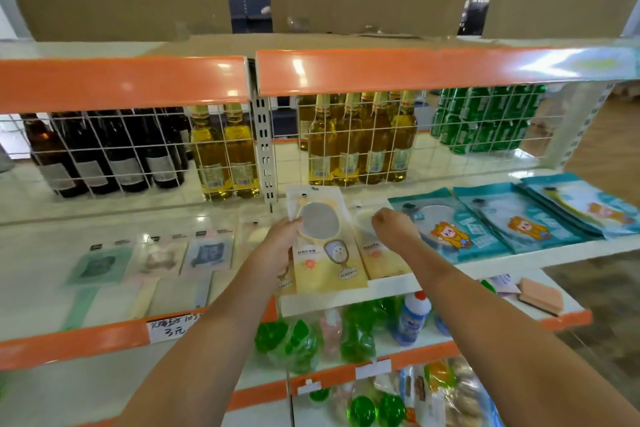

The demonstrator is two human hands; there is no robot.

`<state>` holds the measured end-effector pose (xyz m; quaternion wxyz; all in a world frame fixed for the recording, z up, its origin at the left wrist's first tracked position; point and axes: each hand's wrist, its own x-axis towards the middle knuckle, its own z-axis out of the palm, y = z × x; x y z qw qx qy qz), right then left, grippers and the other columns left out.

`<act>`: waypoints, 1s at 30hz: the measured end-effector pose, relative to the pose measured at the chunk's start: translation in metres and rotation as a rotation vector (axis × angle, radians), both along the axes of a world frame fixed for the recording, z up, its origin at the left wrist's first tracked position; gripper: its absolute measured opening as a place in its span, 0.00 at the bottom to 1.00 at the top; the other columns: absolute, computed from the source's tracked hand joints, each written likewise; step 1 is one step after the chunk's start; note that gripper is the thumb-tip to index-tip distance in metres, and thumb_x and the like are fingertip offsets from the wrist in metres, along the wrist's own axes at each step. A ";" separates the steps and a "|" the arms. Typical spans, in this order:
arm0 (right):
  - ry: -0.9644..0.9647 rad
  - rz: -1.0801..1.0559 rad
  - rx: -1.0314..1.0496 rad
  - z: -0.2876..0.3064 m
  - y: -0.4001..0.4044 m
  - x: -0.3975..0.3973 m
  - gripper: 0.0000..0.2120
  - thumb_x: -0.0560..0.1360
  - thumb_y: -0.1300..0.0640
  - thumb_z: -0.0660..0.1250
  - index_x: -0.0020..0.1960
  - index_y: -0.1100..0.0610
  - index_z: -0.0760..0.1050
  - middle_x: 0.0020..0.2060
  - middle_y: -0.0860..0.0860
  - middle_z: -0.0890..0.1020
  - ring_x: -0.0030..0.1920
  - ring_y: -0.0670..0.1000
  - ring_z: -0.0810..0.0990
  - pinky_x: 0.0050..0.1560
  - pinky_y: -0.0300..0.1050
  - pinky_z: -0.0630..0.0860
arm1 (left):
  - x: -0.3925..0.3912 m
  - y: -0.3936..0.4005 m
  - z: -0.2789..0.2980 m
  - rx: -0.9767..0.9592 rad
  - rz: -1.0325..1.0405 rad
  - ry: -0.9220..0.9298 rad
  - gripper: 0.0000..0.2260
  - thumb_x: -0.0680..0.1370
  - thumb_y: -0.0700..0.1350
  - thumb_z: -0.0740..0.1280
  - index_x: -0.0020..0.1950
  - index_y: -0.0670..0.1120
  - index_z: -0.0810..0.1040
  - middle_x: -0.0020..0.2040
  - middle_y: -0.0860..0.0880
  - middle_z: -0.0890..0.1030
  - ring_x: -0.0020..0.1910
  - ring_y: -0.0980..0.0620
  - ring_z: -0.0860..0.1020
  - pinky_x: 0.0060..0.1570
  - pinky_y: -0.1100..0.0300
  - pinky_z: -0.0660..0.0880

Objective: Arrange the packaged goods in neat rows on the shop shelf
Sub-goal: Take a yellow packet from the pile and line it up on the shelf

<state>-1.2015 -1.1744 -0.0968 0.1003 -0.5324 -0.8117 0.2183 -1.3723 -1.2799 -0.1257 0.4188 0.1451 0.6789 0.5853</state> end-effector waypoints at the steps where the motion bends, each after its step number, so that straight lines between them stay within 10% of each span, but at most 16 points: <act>1: 0.079 -0.010 -0.056 0.000 0.000 -0.005 0.15 0.80 0.61 0.56 0.64 0.64 0.71 0.60 0.60 0.76 0.59 0.59 0.76 0.55 0.47 0.73 | -0.004 0.003 -0.002 -0.004 -0.008 0.005 0.17 0.80 0.46 0.63 0.68 0.45 0.71 0.60 0.41 0.78 0.57 0.40 0.77 0.60 0.43 0.74; 9: 0.530 -0.135 -0.605 -0.003 0.000 -0.053 0.12 0.80 0.54 0.61 0.55 0.62 0.74 0.47 0.58 0.81 0.46 0.54 0.80 0.44 0.44 0.78 | -0.024 0.005 -0.008 -0.009 -0.043 -0.036 0.20 0.78 0.47 0.65 0.69 0.44 0.69 0.62 0.40 0.76 0.60 0.40 0.76 0.62 0.41 0.72; 30: 0.604 0.000 -0.684 -0.016 0.035 -0.064 0.08 0.76 0.65 0.65 0.38 0.63 0.74 0.33 0.56 0.75 0.34 0.51 0.74 0.38 0.45 0.74 | -0.033 -0.005 0.001 -0.165 -0.005 0.235 0.07 0.81 0.42 0.60 0.55 0.42 0.74 0.44 0.45 0.79 0.38 0.49 0.77 0.36 0.58 0.75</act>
